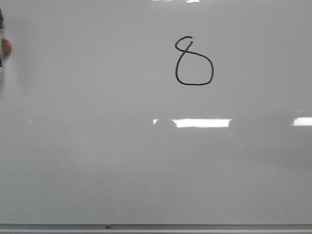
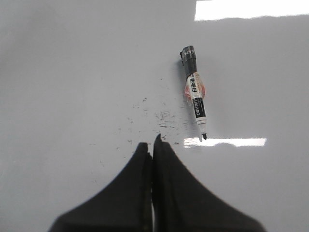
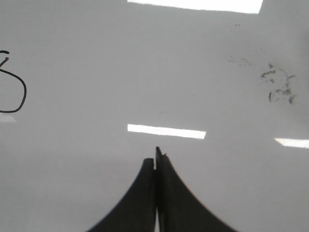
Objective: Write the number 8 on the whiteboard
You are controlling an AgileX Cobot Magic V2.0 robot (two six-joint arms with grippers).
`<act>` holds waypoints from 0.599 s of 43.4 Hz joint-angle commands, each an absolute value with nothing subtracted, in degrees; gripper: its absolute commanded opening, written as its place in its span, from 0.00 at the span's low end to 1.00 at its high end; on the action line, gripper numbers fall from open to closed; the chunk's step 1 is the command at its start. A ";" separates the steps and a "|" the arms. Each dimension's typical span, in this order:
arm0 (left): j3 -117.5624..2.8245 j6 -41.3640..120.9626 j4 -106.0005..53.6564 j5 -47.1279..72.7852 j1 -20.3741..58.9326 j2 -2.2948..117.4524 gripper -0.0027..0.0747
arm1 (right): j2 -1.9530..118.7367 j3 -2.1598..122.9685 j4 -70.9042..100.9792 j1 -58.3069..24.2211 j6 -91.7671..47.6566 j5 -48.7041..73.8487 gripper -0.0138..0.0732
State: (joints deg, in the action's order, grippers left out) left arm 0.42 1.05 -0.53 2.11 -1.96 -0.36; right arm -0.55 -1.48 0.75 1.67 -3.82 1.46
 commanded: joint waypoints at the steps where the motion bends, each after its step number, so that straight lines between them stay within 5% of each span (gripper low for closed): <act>1: 1.15 0.55 -0.67 -3.07 -1.98 -1.13 0.01 | -1.65 -1.39 1.35 1.99 -3.80 -4.41 0.03; 26: 1.15 0.55 -0.67 -3.07 -1.98 -1.13 0.01 | -1.65 -1.39 1.35 -0.42 -3.80 -4.41 0.03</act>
State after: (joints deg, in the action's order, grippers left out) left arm 0.42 1.05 -0.53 2.11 -1.96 -0.36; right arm -0.55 -1.48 1.09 -0.15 -3.82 0.61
